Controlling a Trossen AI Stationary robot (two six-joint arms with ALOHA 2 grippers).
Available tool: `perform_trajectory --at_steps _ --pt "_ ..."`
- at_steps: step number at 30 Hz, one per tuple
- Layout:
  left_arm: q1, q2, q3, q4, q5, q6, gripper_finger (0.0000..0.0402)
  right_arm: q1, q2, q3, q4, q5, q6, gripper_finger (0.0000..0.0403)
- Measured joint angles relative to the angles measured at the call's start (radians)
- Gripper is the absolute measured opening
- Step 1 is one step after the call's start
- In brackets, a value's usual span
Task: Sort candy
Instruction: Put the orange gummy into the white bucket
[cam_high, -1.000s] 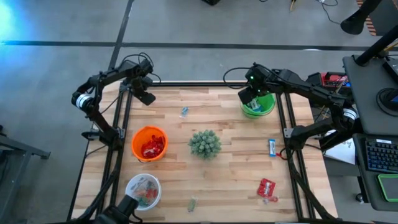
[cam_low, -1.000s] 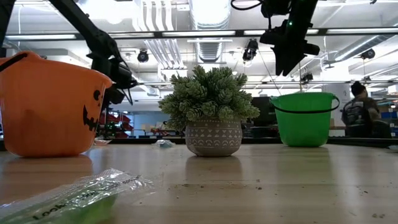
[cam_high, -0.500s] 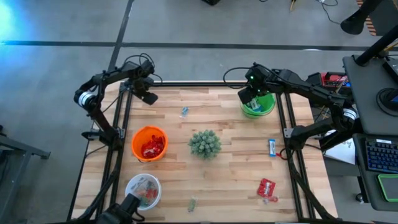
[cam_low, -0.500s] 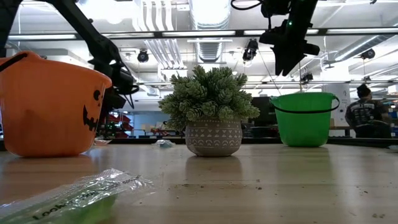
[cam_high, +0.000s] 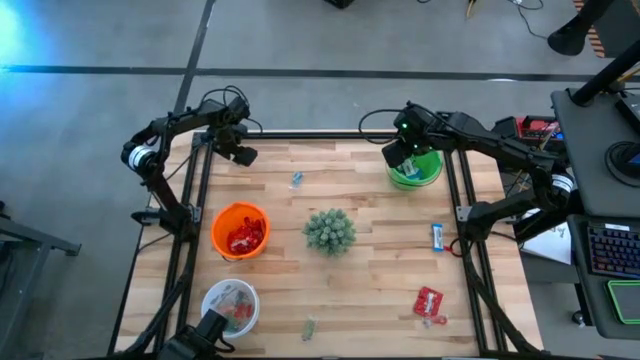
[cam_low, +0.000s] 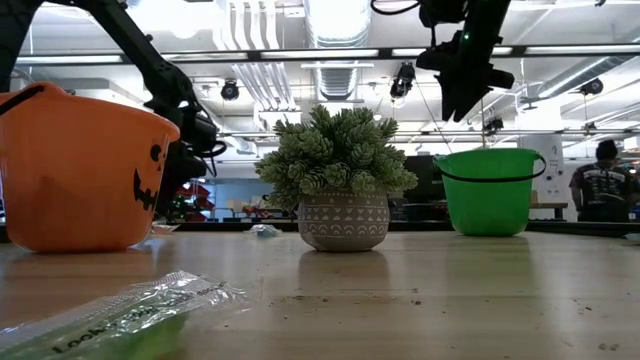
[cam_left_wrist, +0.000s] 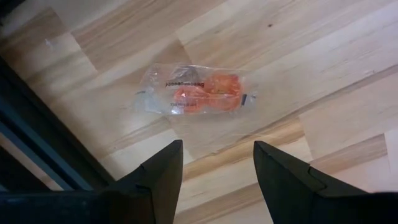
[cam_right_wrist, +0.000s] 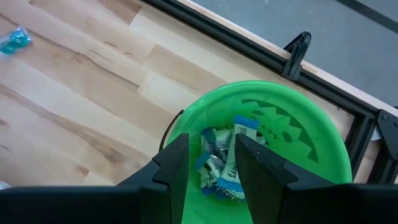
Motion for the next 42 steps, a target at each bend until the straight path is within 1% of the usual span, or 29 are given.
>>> perform_trajectory --at_steps 8,16,22,33,42 --pt "0.0 0.004 0.0 0.02 -0.001 0.013 0.0178 0.014 0.0 0.0 0.0 0.0 0.0 0.0121" --pt "-0.002 0.035 -0.002 0.063 -0.003 0.012 0.0178 0.014 0.0 0.0 0.0 -0.002 0.013 0.0121" --pt "-0.005 0.035 -0.002 0.077 -0.003 0.019 0.0178 0.014 0.0 0.0 -0.001 -0.053 0.022 0.0121" --pt "-0.005 0.035 -0.003 0.053 -0.004 -0.017 0.0178 0.014 0.0 0.0 -0.001 -0.054 0.036 0.0121" --pt "-0.007 0.035 -0.004 0.062 -0.026 -0.044 0.0178 0.014 0.0 0.0 -0.001 -0.054 0.035 0.0121"
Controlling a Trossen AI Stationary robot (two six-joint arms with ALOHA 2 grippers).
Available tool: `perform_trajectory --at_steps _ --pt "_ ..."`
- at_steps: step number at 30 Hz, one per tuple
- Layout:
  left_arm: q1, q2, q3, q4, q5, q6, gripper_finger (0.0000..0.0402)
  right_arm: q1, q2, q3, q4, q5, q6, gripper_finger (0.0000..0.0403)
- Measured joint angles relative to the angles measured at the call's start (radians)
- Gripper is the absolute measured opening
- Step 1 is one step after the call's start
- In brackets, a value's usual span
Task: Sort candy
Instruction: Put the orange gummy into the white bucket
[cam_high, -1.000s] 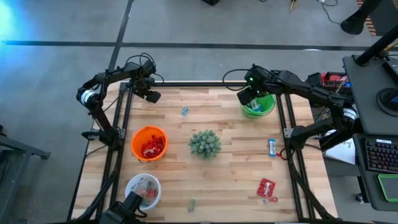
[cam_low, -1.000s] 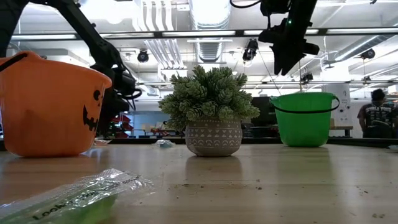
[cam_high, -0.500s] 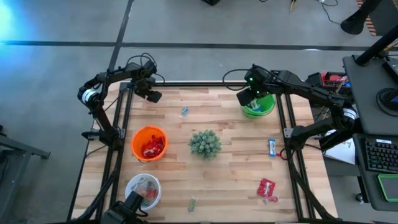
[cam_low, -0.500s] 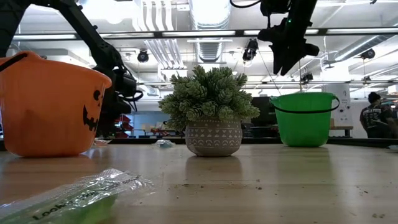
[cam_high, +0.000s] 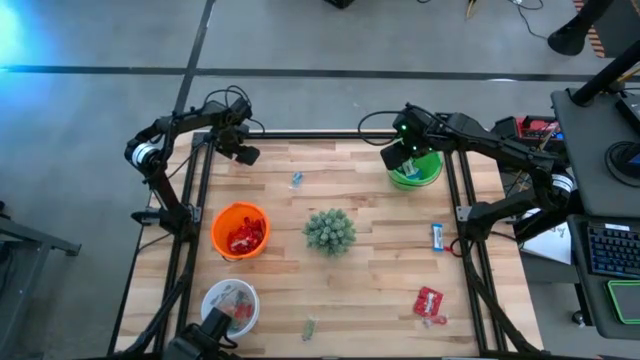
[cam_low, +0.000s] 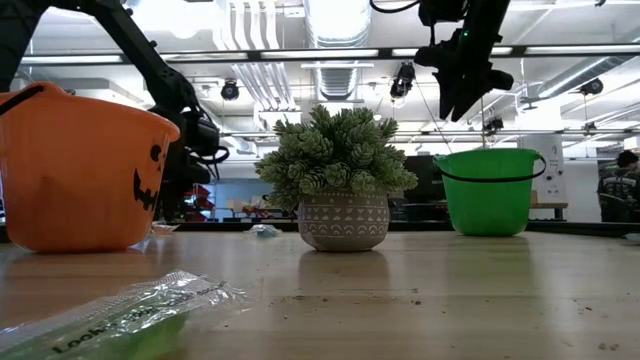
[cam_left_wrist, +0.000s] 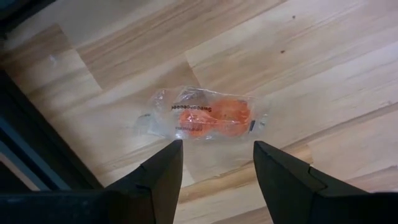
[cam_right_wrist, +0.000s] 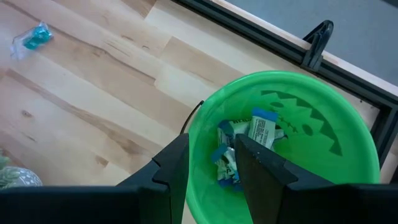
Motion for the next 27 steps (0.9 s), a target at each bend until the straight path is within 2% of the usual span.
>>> perform_trajectory --at_steps 15,24,27 --pt "-0.016 0.01 -0.004 0.006 -0.058 -0.078 0.0178 0.046 0.0 0.0 0.0 0.0 -0.002 0.0121" --pt "-0.021 0.01 -0.009 0.002 -0.055 -0.072 0.0178 0.046 0.0 0.0 -0.001 0.0 -0.002 0.0121" --pt "-0.021 0.01 -0.011 -0.004 -0.004 -0.07 0.0178 0.046 0.0 0.0 -0.001 0.0 -0.002 0.0121"
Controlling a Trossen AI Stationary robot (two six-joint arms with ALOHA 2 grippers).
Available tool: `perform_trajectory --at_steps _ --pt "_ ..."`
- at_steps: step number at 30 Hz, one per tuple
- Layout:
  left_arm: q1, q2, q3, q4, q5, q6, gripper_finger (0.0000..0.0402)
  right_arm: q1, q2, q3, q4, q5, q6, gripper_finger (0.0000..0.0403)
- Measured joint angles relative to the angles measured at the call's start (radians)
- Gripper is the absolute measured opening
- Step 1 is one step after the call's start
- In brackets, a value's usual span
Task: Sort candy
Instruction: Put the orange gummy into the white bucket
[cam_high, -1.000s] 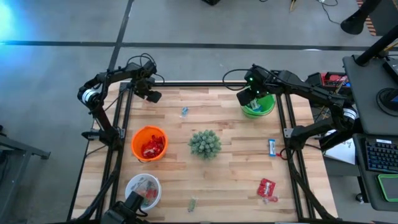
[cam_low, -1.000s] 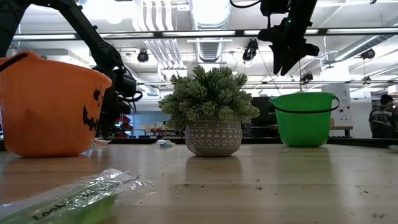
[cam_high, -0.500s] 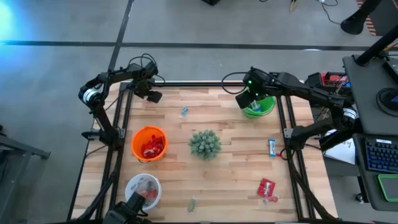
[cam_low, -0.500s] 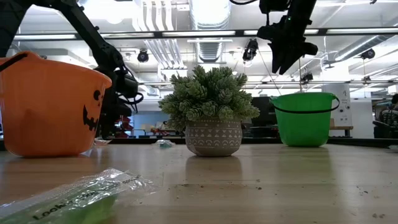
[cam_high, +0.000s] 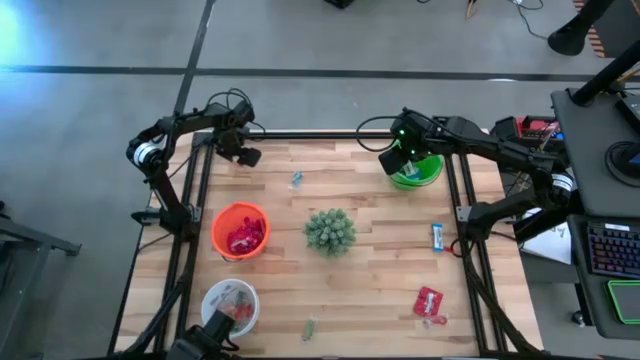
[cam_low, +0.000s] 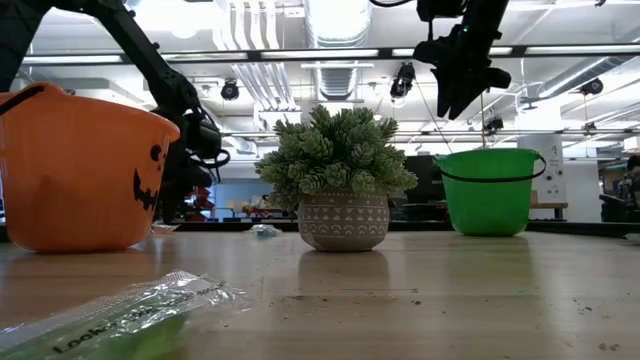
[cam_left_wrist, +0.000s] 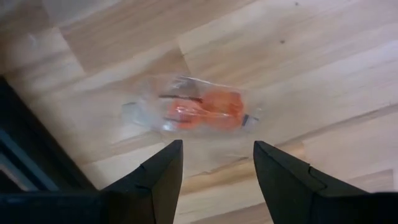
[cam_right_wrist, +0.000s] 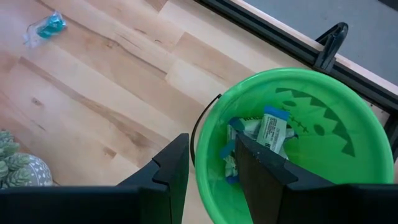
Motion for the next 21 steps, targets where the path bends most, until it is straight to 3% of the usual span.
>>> perform_trajectory --at_steps 12,21 --pt "-0.039 -0.003 0.0 -0.042 0.004 -0.192 0.0178 0.0 0.0 0.0 0.0 0.0 -0.013 0.0121" --pt "-0.113 -0.009 0.0 -0.032 0.001 -0.223 0.0178 0.0 0.0 0.0 0.0 -0.007 -0.012 0.0121"
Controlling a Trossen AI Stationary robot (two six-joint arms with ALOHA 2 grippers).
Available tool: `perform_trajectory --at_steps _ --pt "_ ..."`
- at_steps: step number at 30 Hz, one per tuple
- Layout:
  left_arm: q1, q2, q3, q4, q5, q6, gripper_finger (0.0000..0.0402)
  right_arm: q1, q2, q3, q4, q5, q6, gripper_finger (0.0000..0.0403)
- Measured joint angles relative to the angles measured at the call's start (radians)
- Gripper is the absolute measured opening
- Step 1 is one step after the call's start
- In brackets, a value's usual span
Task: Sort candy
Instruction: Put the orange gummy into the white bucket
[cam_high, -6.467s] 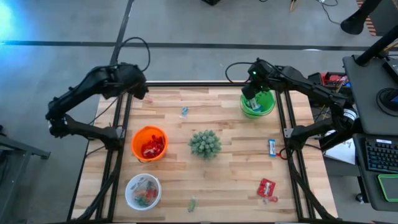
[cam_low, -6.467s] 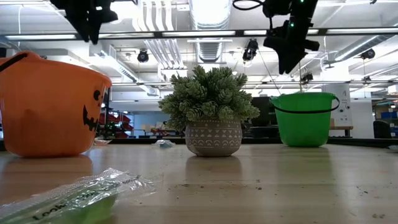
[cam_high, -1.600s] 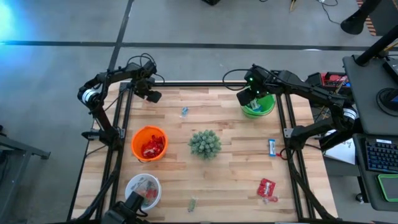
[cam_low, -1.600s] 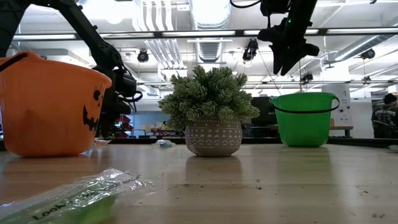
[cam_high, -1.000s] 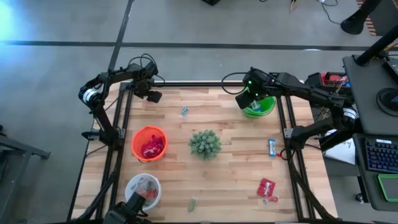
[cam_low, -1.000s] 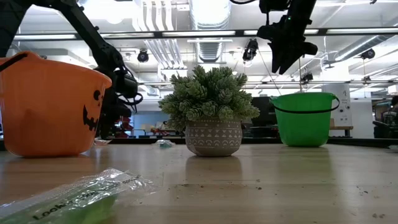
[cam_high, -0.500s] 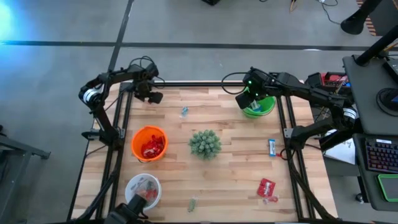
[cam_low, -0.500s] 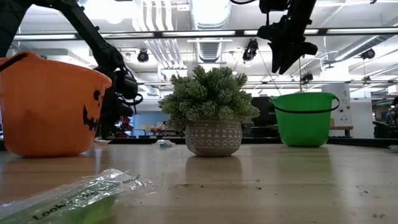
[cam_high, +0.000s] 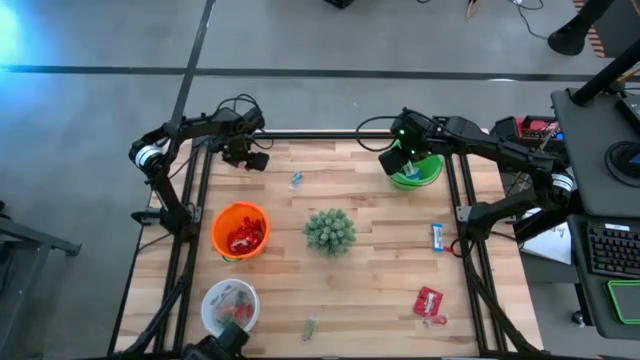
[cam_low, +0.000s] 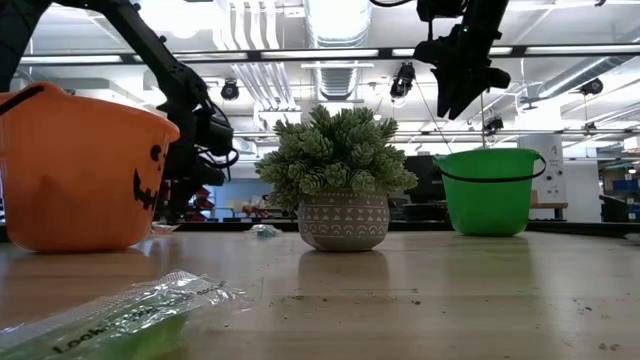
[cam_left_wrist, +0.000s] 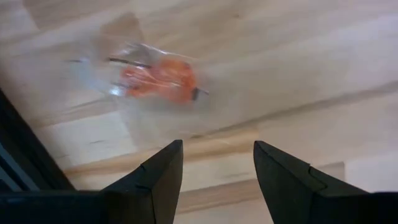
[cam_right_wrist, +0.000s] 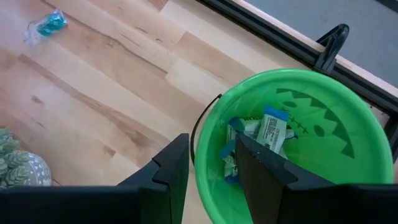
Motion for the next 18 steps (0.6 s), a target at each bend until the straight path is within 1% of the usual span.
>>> perform_trajectory --at_steps 5,10,16,18 --pt "-0.025 -0.002 0.0 0.004 0.0 -0.043 0.0178 0.0 0.0 0.0 0.0 -0.019 0.001 0.0121" --pt "-0.025 -0.002 0.0 0.009 -0.002 -0.172 0.0178 0.0 0.0 0.0 0.0 -0.019 0.001 0.0121" --pt "-0.025 -0.002 0.0 -0.001 -0.003 -0.19 0.0178 0.0 0.0 0.0 0.0 -0.02 -0.01 0.0121" --pt "-0.025 -0.001 0.0 -0.001 -0.023 -0.221 0.0178 0.0 0.0 0.0 0.0 -0.02 -0.011 0.0121"
